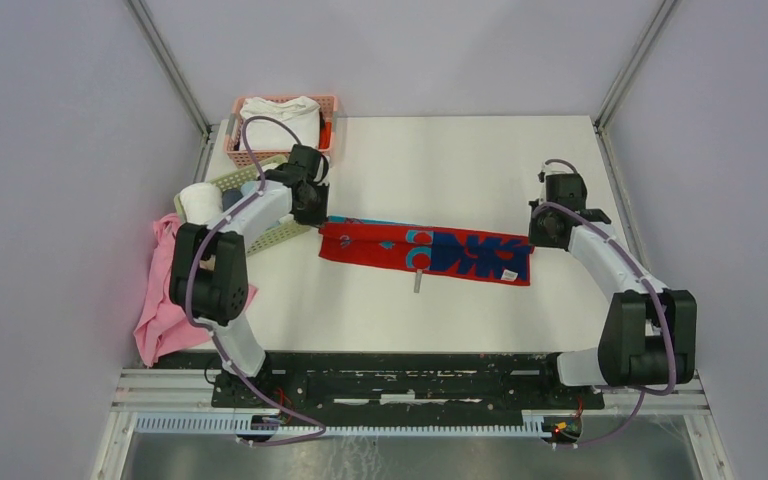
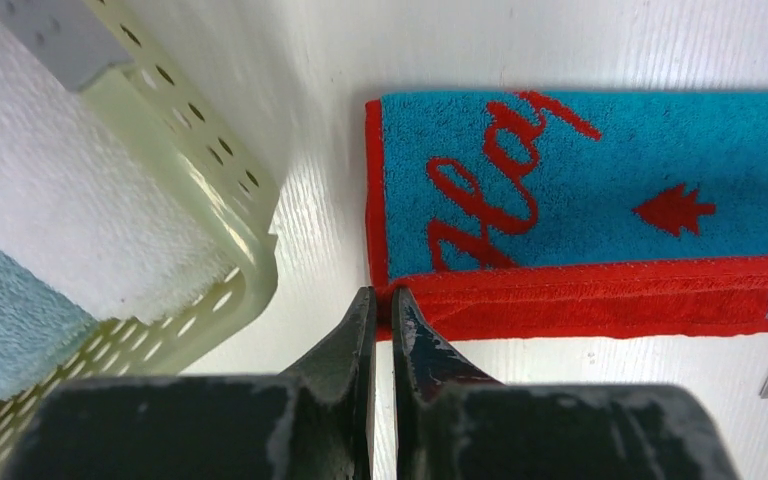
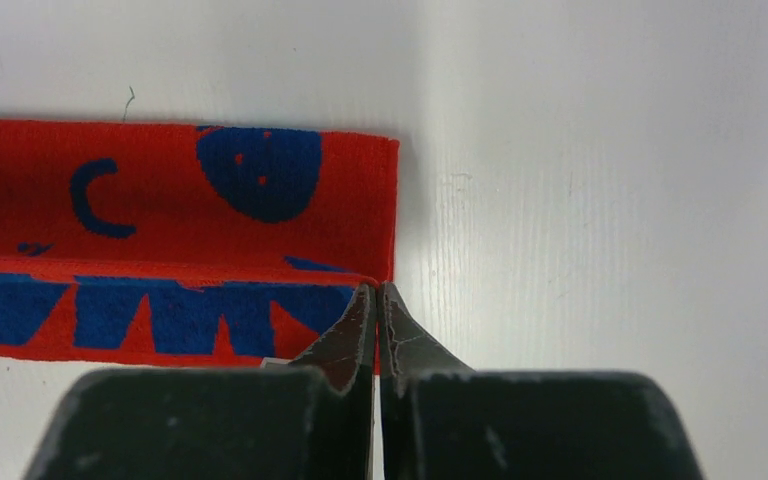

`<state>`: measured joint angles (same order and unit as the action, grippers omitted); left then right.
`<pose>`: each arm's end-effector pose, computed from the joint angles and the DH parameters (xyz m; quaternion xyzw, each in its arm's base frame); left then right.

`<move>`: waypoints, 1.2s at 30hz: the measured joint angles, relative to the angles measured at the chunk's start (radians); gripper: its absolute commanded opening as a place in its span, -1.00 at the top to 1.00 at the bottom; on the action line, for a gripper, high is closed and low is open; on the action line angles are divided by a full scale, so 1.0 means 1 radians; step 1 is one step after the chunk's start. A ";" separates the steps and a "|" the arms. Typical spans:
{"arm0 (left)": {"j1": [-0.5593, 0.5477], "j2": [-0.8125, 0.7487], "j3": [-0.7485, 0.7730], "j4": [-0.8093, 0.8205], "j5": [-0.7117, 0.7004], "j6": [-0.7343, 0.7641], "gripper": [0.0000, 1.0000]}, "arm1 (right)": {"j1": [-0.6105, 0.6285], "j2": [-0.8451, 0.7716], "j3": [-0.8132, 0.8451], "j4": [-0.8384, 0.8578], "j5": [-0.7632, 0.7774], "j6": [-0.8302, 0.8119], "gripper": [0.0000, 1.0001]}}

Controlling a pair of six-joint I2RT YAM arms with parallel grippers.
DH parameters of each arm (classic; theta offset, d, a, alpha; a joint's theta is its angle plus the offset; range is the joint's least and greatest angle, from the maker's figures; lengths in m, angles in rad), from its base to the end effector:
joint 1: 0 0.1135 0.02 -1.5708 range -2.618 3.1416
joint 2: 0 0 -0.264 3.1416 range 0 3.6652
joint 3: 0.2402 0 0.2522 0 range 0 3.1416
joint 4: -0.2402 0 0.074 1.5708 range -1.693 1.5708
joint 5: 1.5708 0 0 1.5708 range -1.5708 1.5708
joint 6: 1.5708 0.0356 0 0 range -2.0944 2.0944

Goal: Roll the towels
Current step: Fold the towel at the center of the board.

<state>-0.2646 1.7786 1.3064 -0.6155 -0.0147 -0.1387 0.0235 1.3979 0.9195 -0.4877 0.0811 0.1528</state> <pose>0.3581 -0.0965 0.2168 0.0593 0.9691 -0.0409 0.2358 0.2819 0.0037 0.2240 0.0737 0.9511 -0.0124 0.2998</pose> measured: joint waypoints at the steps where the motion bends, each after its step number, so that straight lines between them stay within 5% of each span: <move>1: 0.000 -0.007 -0.012 0.001 0.001 -0.005 0.95 | 0.000 -0.010 -0.010 -0.002 0.000 0.010 0.95; 31: -0.002 -0.063 -0.112 0.008 0.015 -0.071 0.81 | 0.001 -0.076 -0.069 -0.143 -0.002 0.154 0.77; 34: -0.002 -0.063 -0.161 0.006 0.014 -0.076 0.73 | 0.000 -0.059 -0.069 -0.166 0.000 0.171 0.62; 36: -0.001 -0.063 -0.191 0.001 0.009 -0.091 0.46 | -0.002 -0.035 -0.069 -0.185 0.000 0.183 0.46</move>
<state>-0.2657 1.7157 1.1156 -0.6144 -0.0059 -0.2295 0.0212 1.3628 0.8505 -0.6724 0.0811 0.3359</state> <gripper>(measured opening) 0.124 0.178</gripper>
